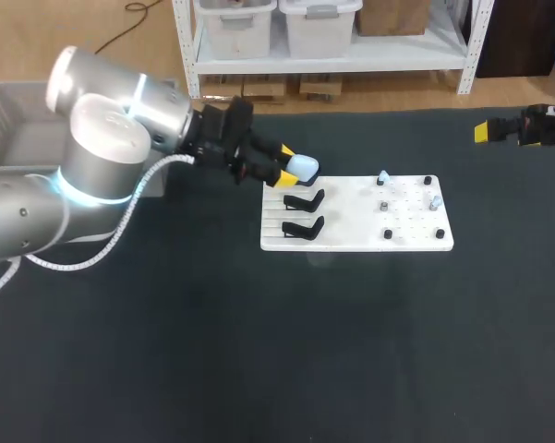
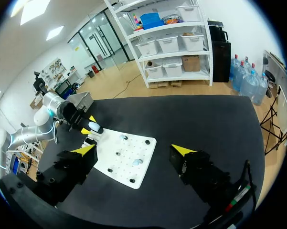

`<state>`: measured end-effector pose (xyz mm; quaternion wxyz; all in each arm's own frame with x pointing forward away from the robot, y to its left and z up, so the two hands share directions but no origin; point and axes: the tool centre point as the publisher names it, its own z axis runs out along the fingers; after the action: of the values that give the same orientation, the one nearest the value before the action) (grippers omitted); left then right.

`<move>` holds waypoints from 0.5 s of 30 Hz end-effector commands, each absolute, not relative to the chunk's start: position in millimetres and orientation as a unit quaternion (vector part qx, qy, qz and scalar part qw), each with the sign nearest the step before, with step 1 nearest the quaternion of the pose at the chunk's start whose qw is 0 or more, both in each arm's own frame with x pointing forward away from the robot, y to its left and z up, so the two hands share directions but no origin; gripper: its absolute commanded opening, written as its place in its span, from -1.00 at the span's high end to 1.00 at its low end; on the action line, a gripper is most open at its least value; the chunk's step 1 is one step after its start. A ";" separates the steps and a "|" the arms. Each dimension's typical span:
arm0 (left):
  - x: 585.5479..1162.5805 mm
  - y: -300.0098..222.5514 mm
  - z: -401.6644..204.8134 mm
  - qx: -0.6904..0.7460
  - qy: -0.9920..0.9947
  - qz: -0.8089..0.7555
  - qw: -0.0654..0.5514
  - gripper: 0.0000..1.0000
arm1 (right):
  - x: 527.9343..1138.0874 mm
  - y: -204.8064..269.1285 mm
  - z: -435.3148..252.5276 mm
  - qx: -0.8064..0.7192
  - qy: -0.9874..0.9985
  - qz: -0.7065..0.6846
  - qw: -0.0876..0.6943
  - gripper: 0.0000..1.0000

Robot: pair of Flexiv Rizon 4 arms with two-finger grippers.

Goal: Pick up each earbud case from the left stands, insert the matching earbuds, close the lid, and place the case in the box.

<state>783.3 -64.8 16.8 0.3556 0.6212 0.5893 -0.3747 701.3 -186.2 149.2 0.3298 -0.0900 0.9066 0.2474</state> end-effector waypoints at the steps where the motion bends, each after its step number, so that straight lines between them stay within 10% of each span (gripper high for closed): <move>1: 785.5 -66.7 14.2 0.622 0.589 -0.376 0.354 0.04 | 700.9 -186.1 149.5 -0.090 0.907 0.247 0.330 -1.00; 15: 788.6 -67.0 12.1 0.615 0.593 -0.374 0.360 0.12 | 700.9 -186.1 149.5 -0.090 0.907 0.247 0.330 -1.00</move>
<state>787.9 -65.9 14.1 0.3587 0.6156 0.5937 -0.3740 701.3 -186.2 149.2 0.3298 -0.0900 0.9066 0.2474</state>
